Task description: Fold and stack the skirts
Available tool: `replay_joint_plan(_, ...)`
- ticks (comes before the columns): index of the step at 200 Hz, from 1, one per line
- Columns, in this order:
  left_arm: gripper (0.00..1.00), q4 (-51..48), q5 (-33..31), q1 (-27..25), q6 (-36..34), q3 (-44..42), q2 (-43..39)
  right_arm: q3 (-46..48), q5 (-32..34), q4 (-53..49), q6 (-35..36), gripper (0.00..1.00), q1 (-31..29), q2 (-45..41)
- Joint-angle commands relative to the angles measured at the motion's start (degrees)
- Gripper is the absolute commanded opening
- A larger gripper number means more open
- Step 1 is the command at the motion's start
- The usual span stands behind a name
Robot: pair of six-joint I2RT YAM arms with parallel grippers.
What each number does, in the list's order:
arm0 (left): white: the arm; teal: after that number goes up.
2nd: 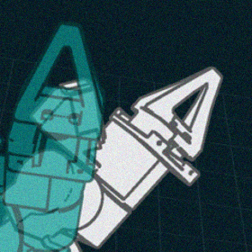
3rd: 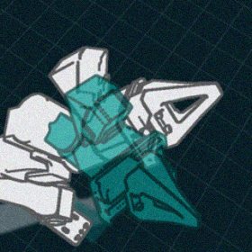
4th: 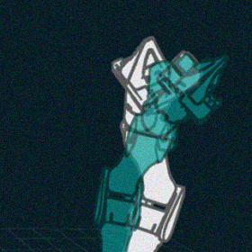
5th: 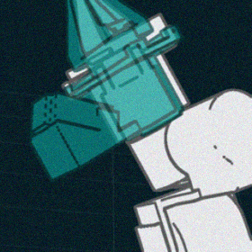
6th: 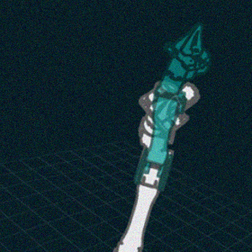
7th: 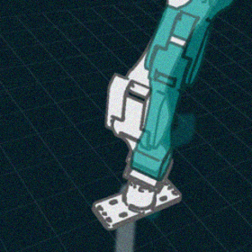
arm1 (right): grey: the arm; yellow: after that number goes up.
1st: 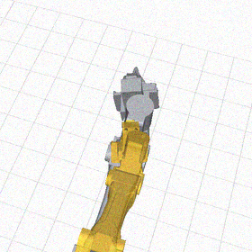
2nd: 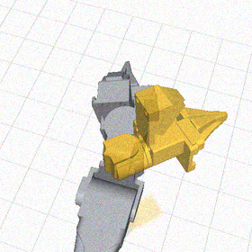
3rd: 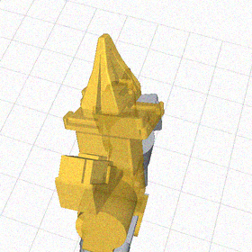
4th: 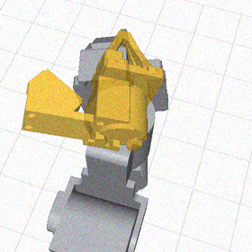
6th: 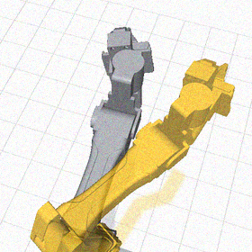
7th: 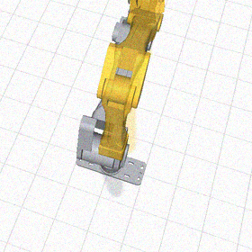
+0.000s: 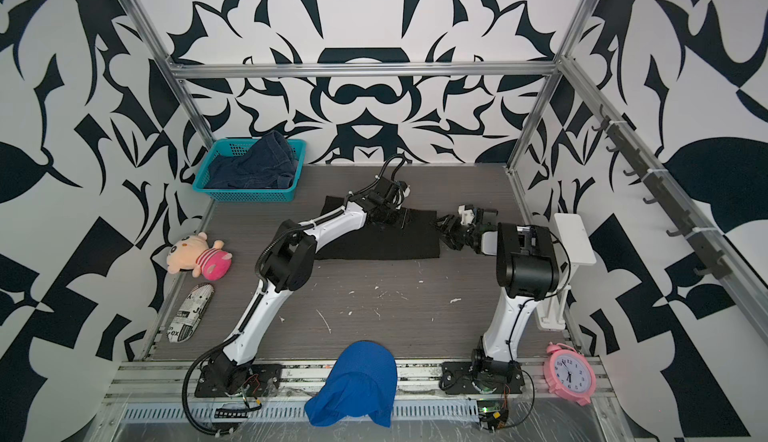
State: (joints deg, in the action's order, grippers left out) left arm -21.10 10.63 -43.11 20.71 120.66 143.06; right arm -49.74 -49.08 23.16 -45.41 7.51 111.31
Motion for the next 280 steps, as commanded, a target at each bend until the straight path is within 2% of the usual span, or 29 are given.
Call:
replay_joint_plan(1, 0.40, -0.9, 2.3, -0.7, 0.4, 2.2, 2.7, 1.7, 0.2, 2.4, -3.4, 0.60, -0.3, 2.0)
replay_joint_plan(44, 0.40, -0.4, 2.6, -1.4, 0.6, 2.6, 4.2, 1.8, 0.6, 1.9, -3.1, 0.54, -0.6, 2.7)
replay_joint_plan(87, 0.39, 0.8, 1.4, -1.4, 0.8, -0.6, 2.6, 1.7, 2.0, -1.2, -1.4, 0.53, -1.0, 2.4)
replay_joint_plan(138, 0.38, 0.5, 1.3, -1.4, 1.0, 0.1, 3.1, 1.0, 1.1, -1.3, -1.9, 0.50, -2.8, 2.9)
replay_joint_plan(167, 0.38, 0.5, 0.9, -1.4, 0.8, -0.1, 3.1, 0.6, 0.8, -0.9, -2.2, 0.37, -2.9, 3.8)
replay_joint_plan(222, 0.38, 0.3, 0.0, -1.3, 0.6, -0.2, 2.2, 0.5, 0.9, -0.2, -3.2, 0.00, -2.8, 3.2)
replay_joint_plan(251, 0.43, -0.1, -0.8, -0.7, 1.5, -1.8, -1.6, 0.4, 1.7, -1.5, -2.5, 0.00, -2.9, 1.4)
replay_joint_plan(280, 0.45, 5.9, -3.9, 0.0, 2.3, -12.6, -13.1, -0.1, 3.3, -5.6, 0.1, 0.00, -2.9, -0.7)
